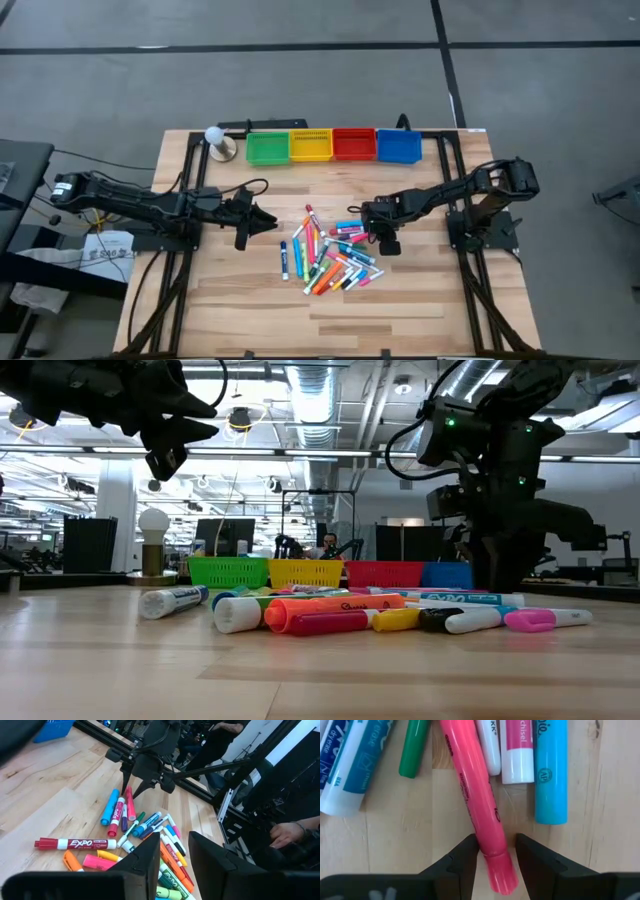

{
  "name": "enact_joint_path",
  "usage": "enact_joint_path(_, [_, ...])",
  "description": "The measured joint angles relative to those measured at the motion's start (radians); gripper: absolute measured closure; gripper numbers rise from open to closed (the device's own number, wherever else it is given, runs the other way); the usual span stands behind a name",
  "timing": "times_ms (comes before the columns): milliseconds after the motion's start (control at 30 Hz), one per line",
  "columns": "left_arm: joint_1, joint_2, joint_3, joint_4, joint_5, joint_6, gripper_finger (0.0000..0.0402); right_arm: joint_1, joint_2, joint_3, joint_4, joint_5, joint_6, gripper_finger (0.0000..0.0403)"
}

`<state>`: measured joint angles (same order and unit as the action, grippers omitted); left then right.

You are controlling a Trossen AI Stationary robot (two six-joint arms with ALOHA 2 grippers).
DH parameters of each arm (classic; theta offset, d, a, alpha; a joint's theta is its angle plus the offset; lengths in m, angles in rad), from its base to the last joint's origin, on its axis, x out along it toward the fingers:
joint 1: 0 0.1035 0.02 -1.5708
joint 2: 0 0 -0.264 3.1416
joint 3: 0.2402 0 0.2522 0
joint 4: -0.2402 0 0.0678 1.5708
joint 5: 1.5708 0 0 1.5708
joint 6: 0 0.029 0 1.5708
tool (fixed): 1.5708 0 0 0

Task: Pick & Place Markers
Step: Put the pink highlighter pen into the blue basket

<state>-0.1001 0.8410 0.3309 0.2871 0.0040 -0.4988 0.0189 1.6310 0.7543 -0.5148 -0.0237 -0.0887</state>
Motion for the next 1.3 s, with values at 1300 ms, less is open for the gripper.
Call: enact_joint_path(1300, [0.000,0.000,0.000,0.001,-0.004,0.000,0.0300,-0.002,-0.039,0.162,-0.162,-0.002,-0.025,0.0335])
